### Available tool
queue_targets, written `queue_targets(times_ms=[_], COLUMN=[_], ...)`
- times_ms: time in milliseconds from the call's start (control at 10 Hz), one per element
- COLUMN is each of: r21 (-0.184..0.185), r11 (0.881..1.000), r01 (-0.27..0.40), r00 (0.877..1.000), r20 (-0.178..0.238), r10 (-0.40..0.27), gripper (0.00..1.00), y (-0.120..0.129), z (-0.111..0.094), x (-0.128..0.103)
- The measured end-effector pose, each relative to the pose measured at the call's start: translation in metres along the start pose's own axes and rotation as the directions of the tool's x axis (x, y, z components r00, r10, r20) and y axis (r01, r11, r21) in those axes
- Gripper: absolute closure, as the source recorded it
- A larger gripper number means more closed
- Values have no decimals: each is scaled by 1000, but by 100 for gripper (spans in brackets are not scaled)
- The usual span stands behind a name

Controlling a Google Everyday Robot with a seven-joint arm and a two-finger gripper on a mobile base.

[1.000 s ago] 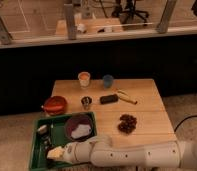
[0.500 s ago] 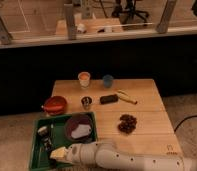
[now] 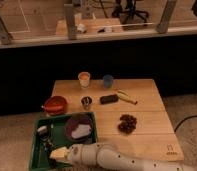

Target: Place brush in purple bowl

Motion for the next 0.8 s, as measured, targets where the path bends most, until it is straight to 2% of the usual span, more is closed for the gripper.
queue_targets(times_ms=[200, 600, 800], r21=[28, 45, 52], r11=[1000, 999, 999], r01=[-1, 12, 15], r00=[1000, 1000, 999], r20=[-11, -29, -47], r10=[2, -10, -12], gripper=[100, 100, 100], y=[-5, -15, -20], z=[-4, -16, -27], x=[3, 11, 18])
